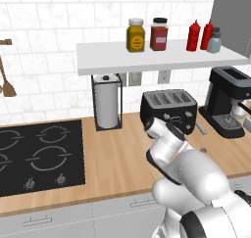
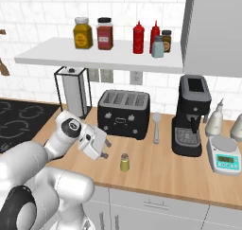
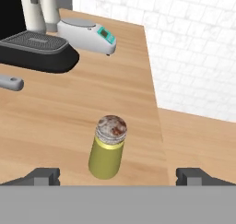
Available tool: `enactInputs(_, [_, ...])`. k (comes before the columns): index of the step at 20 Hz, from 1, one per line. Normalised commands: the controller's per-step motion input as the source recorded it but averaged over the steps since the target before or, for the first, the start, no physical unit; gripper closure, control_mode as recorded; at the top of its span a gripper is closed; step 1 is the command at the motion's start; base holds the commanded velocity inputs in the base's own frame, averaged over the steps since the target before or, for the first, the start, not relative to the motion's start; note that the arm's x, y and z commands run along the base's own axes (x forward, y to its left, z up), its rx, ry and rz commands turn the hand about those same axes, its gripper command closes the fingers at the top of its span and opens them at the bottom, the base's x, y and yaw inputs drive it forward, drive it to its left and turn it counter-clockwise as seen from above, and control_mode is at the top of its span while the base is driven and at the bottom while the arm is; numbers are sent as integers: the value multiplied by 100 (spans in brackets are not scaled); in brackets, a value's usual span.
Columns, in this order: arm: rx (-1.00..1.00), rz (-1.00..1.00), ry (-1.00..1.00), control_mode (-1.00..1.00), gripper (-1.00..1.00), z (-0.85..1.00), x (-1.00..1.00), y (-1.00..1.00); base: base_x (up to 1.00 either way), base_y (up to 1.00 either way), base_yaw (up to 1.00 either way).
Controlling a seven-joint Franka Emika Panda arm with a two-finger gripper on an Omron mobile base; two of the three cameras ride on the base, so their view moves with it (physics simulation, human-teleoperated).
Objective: Put the shaker and condiment bottle from the counter next to their counterparts in the cabinet.
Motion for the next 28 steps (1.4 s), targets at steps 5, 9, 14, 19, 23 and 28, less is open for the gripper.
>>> enactInputs(5, [2,3,0,-100,-100,-25,3,-13,0,0,0])
enactInputs(9, [1,3,0,-100,-100,-21,2,-14,0,0,0])
enactInputs(14, [1,2,0,-100,-100,-22,0,-14,0,0,0])
enactInputs(19, [1,2,0,-100,-100,-26,0,-18,0,0,0])
enactInputs(23, [0,1,0,-100,-100,-24,0,-17,0,0,0])
enactInputs(28, [0,1,0,-100,-100,-26,0,-16,0,0,0])
